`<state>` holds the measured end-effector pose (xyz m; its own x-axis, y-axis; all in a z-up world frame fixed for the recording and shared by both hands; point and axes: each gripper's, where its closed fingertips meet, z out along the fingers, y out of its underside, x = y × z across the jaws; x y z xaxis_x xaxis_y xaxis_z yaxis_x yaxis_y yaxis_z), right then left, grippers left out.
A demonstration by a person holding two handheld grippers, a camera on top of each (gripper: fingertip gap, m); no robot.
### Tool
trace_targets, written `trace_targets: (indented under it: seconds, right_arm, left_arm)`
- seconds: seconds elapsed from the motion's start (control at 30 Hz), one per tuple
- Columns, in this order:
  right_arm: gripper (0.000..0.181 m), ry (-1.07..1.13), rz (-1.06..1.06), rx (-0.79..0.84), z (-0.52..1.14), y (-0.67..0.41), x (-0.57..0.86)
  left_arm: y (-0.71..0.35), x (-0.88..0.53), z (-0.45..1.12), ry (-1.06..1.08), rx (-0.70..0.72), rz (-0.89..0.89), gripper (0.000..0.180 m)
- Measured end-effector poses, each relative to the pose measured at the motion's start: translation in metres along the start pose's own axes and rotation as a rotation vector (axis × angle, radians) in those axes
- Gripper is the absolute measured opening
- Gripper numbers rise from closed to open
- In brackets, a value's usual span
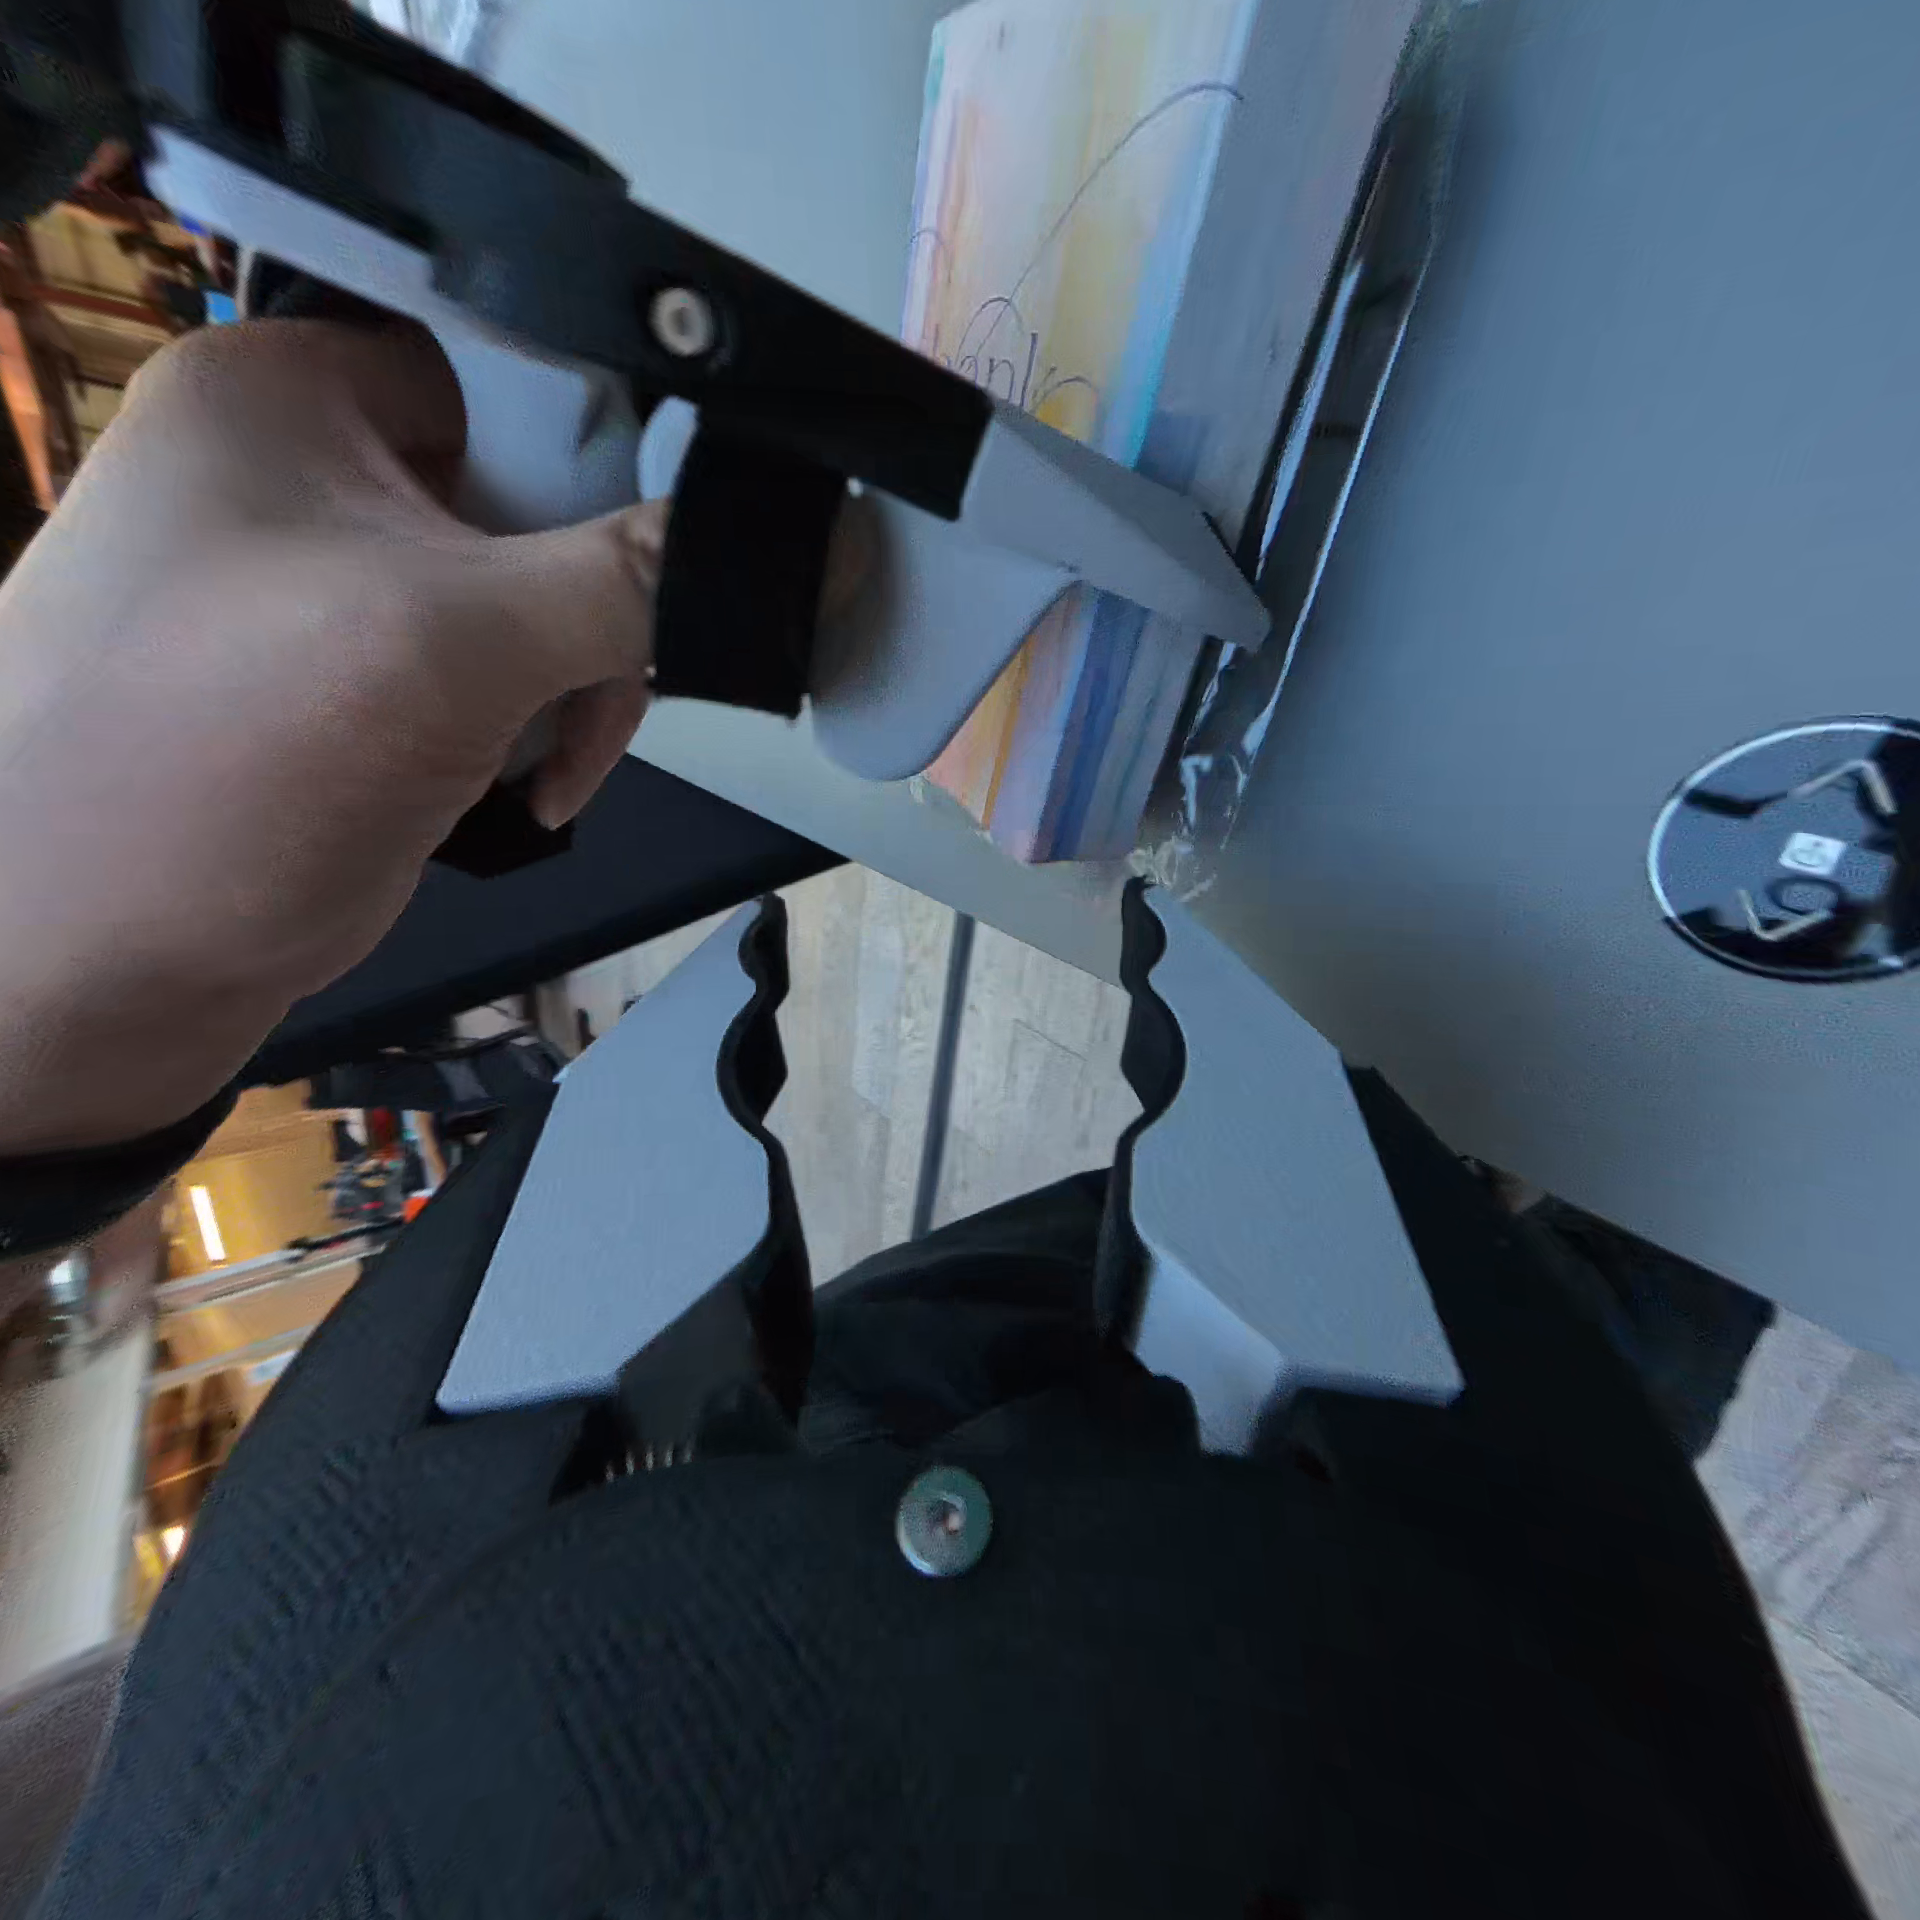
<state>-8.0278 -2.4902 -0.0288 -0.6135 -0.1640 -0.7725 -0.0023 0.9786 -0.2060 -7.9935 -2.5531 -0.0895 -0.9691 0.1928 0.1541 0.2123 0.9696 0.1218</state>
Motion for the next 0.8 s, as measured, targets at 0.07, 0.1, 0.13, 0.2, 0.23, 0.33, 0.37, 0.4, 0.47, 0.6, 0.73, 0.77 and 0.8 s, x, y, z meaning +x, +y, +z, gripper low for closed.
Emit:
trace_targets:
  seconds: [0.07,0.1,0.13,0.2,0.23,0.33,0.37,0.4,0.47,0.6,0.73,0.77,0.8]
  right_arm:
    - [0.065,0.068,-0.088,-0.014,-0.013,0.009,-0.002]
    - [0.065,0.1,-0.131,-0.025,-0.02,0.014,-0.003]
    - [0.065,0.127,-0.167,-0.031,-0.027,0.019,-0.004]
    - [0.065,0.173,-0.218,-0.016,-0.046,0.028,-0.006]
    - [0.065,0.192,-0.237,0.006,-0.058,0.033,-0.007]
    - [0.065,0.244,-0.312,0.119,-0.099,0.044,-0.015]
    - [0.065,0.273,-0.349,0.188,-0.118,0.044,-0.018]
    - [0.064,0.311,-0.389,0.263,-0.139,0.043,-0.022]
    - [0.064,0.422,-0.456,0.414,-0.19,0.04,-0.026]
    - [0.082,0.787,-0.582,0.698,-0.32,0.032,-0.021]
    - [0.091,1.007,-0.641,0.867,-0.436,0.044,-0.007]
    - [0.093,1.045,-0.626,0.89,-0.464,0.053,0.001]
    - [0.094,1.075,-0.604,0.921,-0.493,0.064,0.009]
  left_arm:
    - [0.0,-0.001,0.003,-0.05,0.019,0.029,0.12]
    - [0.0,-0.001,0.003,-0.057,0.034,0.035,0.121]
    - [0.001,0.0,0.002,-0.055,0.053,0.025,0.123]
    - [0.003,0.004,-0.006,-0.021,0.114,0.002,0.122]
    - [0.003,0.003,-0.014,-0.01,0.163,-0.009,0.123]
    - [0.001,0.009,-0.054,0.064,0.344,-0.015,0.12]
    - [0.001,0.014,-0.072,0.069,0.42,0.024,0.119]
    - [0.002,0.02,-0.092,0.049,0.495,0.08,0.113]
    - [0.005,0.037,-0.133,-0.029,0.639,0.197,0.11]
    - [0.013,0.109,-0.216,-0.107,0.893,0.395,0.103]
    - [0.019,0.215,-0.283,-0.159,1.079,0.564,0.1]
    - [0.021,0.247,-0.297,-0.157,1.121,0.597,0.099]
    - [0.023,0.281,-0.309,-0.151,1.16,0.628,0.099]
